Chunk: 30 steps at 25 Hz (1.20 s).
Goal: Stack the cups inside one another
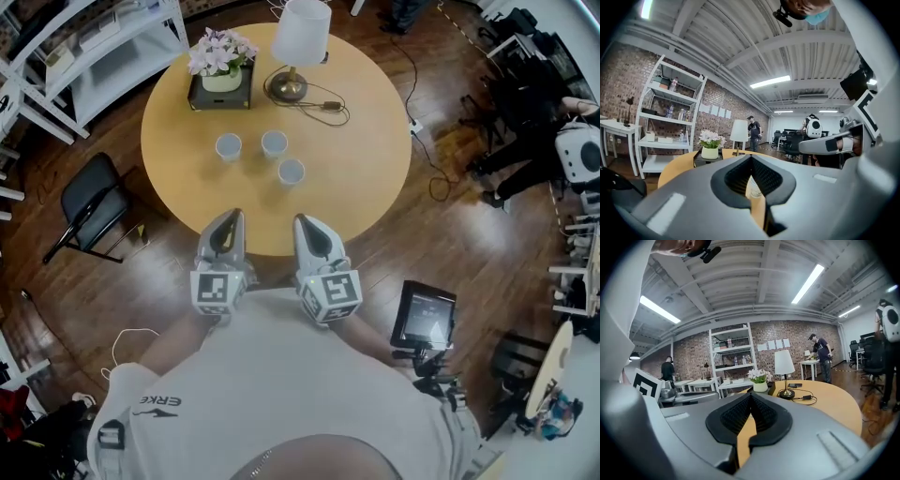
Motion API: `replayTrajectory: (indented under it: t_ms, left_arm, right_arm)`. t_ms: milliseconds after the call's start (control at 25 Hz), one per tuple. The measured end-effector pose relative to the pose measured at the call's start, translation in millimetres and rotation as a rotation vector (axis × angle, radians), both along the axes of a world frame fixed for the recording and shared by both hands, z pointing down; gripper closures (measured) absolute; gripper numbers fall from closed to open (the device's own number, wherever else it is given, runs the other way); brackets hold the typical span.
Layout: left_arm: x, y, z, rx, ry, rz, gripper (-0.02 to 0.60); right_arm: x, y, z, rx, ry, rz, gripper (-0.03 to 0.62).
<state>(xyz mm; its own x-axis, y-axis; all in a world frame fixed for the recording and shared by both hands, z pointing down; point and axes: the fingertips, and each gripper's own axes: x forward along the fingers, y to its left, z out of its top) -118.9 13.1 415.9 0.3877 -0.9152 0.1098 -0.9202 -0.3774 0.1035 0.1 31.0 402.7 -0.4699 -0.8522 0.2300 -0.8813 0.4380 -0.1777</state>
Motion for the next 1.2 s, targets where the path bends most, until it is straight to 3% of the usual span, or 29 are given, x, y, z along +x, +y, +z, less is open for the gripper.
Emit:
replayTrajectory:
  t_ms: [320, 760, 1200]
  left_arm:
    - [-6.5, -45.1, 20.5, -0.037, 0.005, -0.005, 0.580]
    - [-14.0, -97.0, 55.6, -0.082, -0.078, -0.123, 0.580]
    - [-26.2, -129.1, 135.1, -0.214, -0.130, -0.203, 0.580]
  right_arm:
    - [2.8, -35.0, 14.0, -0.037, 0.012, 0.025, 0.580]
    - [16.0, -86.5, 29.2, -0.082, 0.035, -0.029, 0.580]
    - [15.5, -118.4, 83.8, -0.204, 0.082, -0.063, 0.580]
